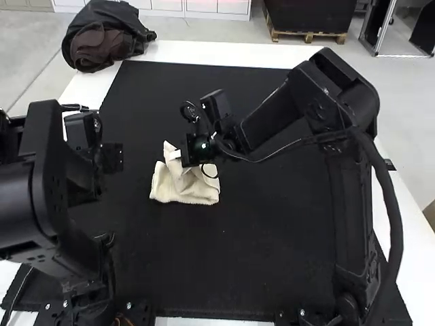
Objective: Fold the towel.
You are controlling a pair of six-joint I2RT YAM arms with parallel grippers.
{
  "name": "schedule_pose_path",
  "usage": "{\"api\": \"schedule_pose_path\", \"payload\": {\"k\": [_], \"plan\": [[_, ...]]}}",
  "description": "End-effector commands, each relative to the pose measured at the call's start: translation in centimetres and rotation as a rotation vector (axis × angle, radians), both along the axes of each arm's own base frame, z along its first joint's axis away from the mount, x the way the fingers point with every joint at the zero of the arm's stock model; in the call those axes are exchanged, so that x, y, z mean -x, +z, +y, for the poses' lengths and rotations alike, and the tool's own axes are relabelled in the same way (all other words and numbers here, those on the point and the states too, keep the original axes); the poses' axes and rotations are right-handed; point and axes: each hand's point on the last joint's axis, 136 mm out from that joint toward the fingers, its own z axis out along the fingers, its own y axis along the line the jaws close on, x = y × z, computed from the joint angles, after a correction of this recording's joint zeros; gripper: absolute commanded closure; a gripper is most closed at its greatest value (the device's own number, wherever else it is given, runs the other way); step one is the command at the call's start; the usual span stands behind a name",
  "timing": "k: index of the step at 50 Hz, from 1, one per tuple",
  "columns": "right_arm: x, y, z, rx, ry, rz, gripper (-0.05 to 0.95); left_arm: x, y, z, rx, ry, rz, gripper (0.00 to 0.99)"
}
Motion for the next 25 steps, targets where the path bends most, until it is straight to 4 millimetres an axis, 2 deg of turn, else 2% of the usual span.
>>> {"api": "schedule_pose_path", "payload": {"k": [1,11,14,19,23,25], "plan": [[0.8,0.9,1.7,-0.026,0.018,-0.001,0.92,0.3,-0.5,0.0,0.002,-0.008,0.013,0.036],[1.6,0.8,2.4,-0.038,0.031,0.029,0.66,0.5,-0.8,-0.1,0.003,-0.008,0.016,0.036],[1.7,0.8,2.7,-0.041,0.036,0.030,0.55,0.5,-0.9,-0.2,0.003,-0.011,0.014,0.036],[1.6,1.2,3.1,-0.052,0.041,0.030,0.24,0.5,-1.0,-0.2,0.003,-0.012,0.016,0.036],[1.3,2.2,3.4,-0.078,0.047,0.037,0.11,0.6,-1.0,-0.2,0.004,-0.011,0.017,0.036],[1.2,2.8,3.6,-0.092,0.047,0.039,0.08,0.6,-1.0,-0.2,0.004,-0.009,0.017,0.036]]}}
